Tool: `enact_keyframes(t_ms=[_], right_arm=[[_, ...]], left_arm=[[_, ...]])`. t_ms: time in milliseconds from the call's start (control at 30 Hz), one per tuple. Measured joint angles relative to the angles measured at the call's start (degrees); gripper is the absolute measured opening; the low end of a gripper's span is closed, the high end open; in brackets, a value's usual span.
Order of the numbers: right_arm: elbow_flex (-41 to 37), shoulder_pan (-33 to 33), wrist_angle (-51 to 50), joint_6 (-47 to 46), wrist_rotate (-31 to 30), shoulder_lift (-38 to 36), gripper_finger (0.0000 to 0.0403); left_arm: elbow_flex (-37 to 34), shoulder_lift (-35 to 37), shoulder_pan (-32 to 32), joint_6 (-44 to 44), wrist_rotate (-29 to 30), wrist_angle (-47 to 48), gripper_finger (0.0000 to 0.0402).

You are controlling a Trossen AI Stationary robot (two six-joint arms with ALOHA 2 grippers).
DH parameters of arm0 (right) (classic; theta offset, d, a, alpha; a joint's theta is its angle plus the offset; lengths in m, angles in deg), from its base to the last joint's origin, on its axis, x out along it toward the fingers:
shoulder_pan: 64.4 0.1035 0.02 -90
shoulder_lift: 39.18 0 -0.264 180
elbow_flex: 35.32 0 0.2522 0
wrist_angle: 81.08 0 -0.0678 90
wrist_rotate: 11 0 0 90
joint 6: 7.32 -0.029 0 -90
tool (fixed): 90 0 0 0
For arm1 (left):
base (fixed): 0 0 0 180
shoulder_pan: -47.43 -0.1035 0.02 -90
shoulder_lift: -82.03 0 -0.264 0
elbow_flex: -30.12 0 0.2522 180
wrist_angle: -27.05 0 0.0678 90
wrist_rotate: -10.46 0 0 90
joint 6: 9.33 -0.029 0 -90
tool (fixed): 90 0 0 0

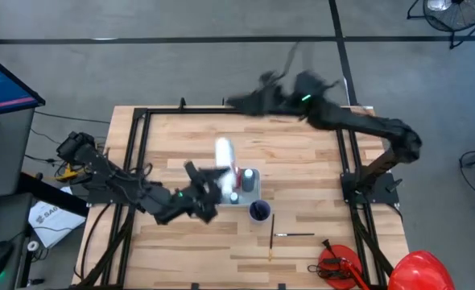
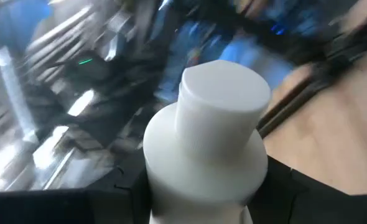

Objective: Pick & Place Paint Supplies
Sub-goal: Put the white paint bottle into the white bin

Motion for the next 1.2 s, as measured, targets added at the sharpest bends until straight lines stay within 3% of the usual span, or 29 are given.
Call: enact_keyframes(t_ms=[200, 333, 467, 600, 733, 833, 1067, 1200], right_arm=[[-0.65, -0.24, -1.35, -2.46, 1.38, 1.37, 0.0322], [-0.01, -0.60, 0.59, 1.17, 1.32, -0.21, 0.0322], [-0.24, -0.28, -0.59, 10.33, 1.60, -1.63, 0.0323], [-0.33, 1.63, -3.89, 22.53, 2.38, -4.87, 0.0323], [-0.23, 5.51, -10.90, 40.64, 2.36, -8.48, 0.0323], [-0.43, 9.15, -16.51, 49.40, 1.52, -9.83, 0.0319], [-0.33, 17.78, -19.88, 42.56, -2.23, -9.31, 0.0306], [-0.39, 23.06, -22.49, 42.09, -3.07, -6.83, 0.0302]], left_arm=[[0.48, 0.92, 2.54, 0.91, 2.20, -2.31, 0.0178], [0.39, 0.72, 5.28, 5.40, 4.33, -1.21, 0.0171], [2.57, 2.36, 7.67, 15.20, 6.08, -2.06, 0.0168], [3.71, 5.35, 8.14, 31.87, 3.74, -1.79, 0.0168], [3.88, 11.69, 7.92, 50.73, -4.72, 1.66, 0.0172], [3.93, 16.05, 5.50, 64.86, -15.34, 8.65, 0.0170], [3.93, 18.66, -3.79, 86.66, -38.82, 24.31, 0.0166], [3.86, 15.30, -6.09, 91.44, -48.60, 25.50, 0.0166]])
